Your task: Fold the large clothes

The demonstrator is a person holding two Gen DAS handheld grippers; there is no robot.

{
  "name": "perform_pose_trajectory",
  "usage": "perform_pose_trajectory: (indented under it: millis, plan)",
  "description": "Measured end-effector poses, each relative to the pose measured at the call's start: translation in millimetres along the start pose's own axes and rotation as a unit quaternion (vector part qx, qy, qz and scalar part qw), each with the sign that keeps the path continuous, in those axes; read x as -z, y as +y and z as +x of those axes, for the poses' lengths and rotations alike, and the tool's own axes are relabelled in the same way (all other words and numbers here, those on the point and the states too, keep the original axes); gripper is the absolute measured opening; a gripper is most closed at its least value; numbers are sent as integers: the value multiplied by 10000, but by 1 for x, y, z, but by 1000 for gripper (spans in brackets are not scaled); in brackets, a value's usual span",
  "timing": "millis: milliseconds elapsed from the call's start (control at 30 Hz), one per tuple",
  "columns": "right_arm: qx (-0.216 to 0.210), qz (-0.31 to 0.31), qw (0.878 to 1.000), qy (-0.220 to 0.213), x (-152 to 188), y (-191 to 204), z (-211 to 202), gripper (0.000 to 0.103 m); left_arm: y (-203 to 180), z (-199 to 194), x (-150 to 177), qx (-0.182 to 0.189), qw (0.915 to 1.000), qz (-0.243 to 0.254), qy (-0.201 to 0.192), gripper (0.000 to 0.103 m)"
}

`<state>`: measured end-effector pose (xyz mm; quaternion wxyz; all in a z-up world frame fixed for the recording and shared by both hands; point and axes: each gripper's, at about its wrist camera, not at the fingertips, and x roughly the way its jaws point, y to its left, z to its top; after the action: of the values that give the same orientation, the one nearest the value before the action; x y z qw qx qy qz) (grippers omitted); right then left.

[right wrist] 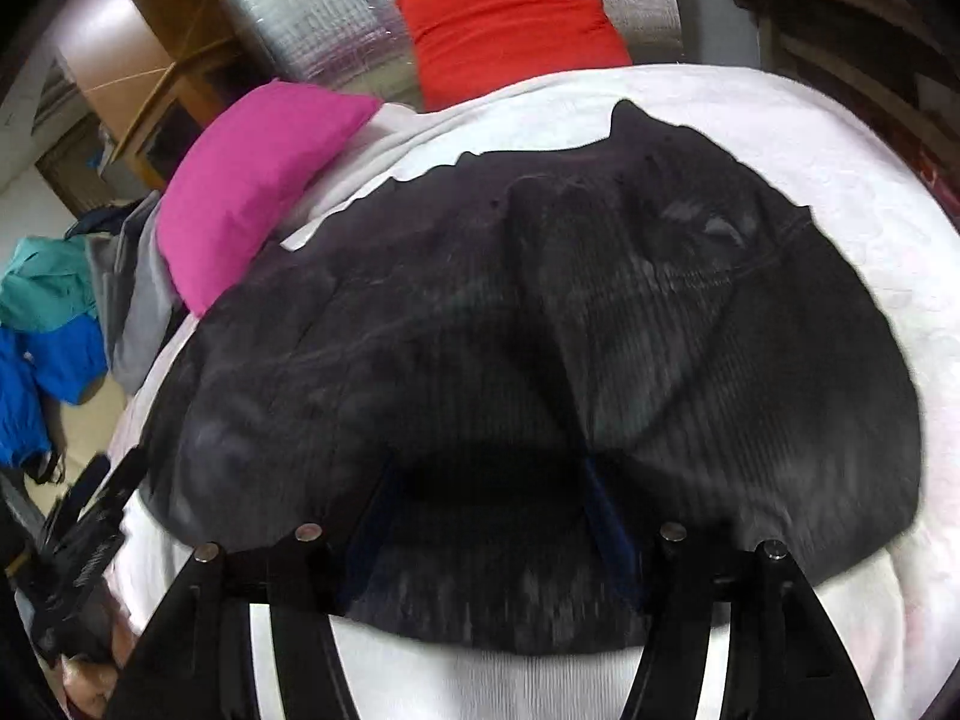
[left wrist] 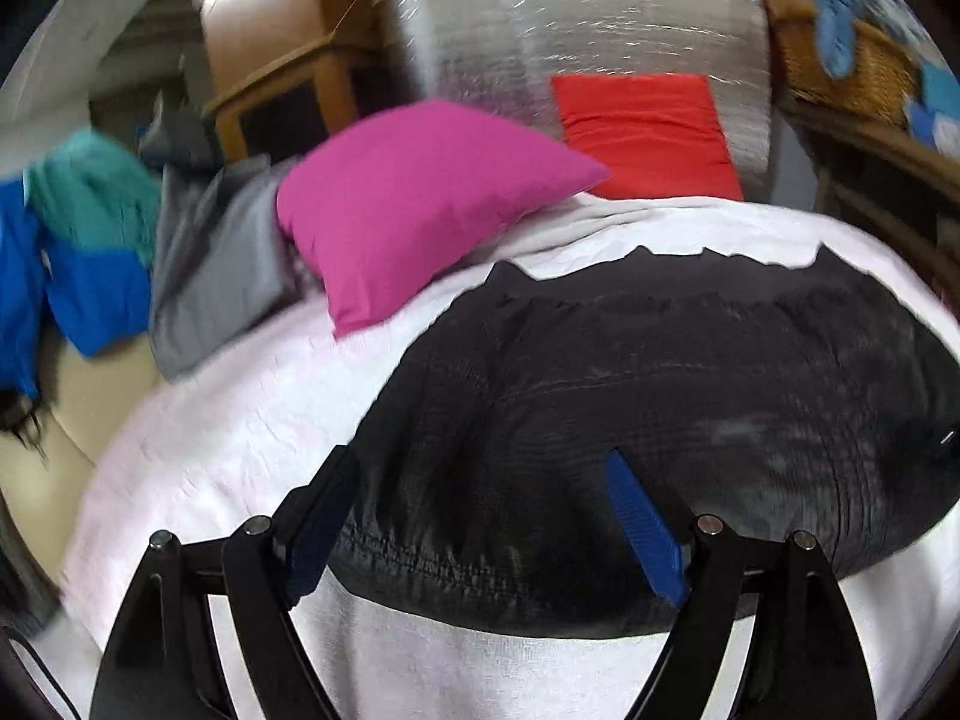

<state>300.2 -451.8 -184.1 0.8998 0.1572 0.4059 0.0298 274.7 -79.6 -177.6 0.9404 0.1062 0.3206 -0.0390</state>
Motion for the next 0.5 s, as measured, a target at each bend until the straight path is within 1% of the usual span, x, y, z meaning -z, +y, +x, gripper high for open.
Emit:
perform_pose_trajectory:
  millis: [67,133,200,267,300,333,400,433,500]
  plan:
    - [24,41,9998,-185,5,-6,-16,65,-3,-5,-1,15,9999,100,-113,84]
    - [128,140,9992,-352,4,-13,-25,65,-1,-9,-4,88,9998,51,-171,84]
    - [292,246,9984,-407,0,-23,-26,65,-3,-14,-7,106,9997,-8,-218,84]
    - [487,374,9979,-222,-4,-34,-16,65,-3,-15,-9,126,9996,-41,-245,84]
    - [578,453,9973,54,-4,-41,-3,65,-4,-14,-10,128,9996,-45,-248,84]
    - [630,459,9968,174,-6,-43,5,64,-5,-12,-11,130,9996,-46,-244,84]
    - [738,339,9966,145,-12,-36,3,64,-7,-11,-12,138,9997,-46,-215,84]
    - [707,299,9970,53,-13,-33,-1,63,-7,-10,-12,141,9997,-44,-209,84]
    - [477,393,9980,-157,-17,-34,-11,58,-9,-9,-11,144,9997,-31,-193,84]
